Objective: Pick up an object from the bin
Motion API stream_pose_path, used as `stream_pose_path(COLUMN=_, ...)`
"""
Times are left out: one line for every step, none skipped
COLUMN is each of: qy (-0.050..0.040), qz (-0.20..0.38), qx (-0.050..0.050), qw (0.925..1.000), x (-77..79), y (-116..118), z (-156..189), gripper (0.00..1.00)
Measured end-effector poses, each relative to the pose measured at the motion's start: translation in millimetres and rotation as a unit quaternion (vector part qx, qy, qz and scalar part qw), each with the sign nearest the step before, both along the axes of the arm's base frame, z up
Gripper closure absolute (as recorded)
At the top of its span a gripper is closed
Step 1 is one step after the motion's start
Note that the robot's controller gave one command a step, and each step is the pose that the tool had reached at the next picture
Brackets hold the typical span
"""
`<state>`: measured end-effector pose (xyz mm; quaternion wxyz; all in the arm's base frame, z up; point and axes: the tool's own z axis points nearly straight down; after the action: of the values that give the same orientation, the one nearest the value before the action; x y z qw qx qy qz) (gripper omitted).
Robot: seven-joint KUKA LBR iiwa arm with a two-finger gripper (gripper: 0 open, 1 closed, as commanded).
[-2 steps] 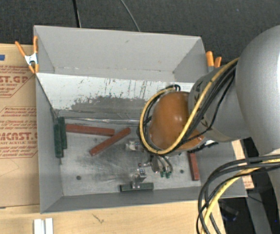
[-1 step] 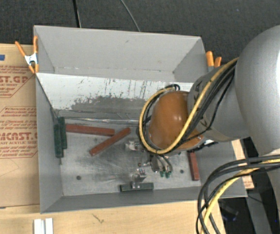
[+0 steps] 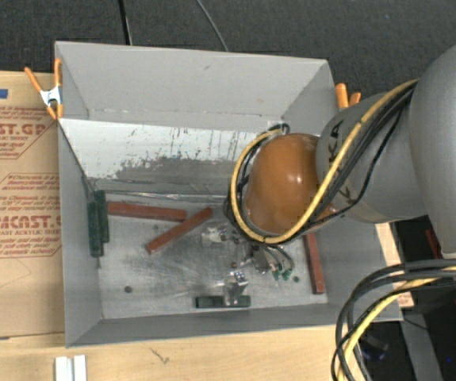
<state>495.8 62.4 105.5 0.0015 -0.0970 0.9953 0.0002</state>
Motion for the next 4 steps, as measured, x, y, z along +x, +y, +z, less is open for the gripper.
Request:
stream_pose_path(qy=0.0157, qz=-0.035, qx=-0.001, qw=0.9992, x=-6.2, y=-47.8, z=-28.7, gripper=1.00)
stream_pose_path(qy=0.0143, qz=-0.036, qx=-0.001, qw=0.9993, x=-5.6, y=-47.7, z=-28.6, gripper=1.00)
stream_pose_path(qy=-0.0027, qz=-0.008, qx=0.000, qw=1.0000, x=6.9, y=-32.9, z=141.8, gripper=1.00)
stream_pose_path(qy=0.0004, qz=-0.008, qx=0.000, qw=1.0000, x=5.5, y=-32.9, z=139.4, gripper=0.00)
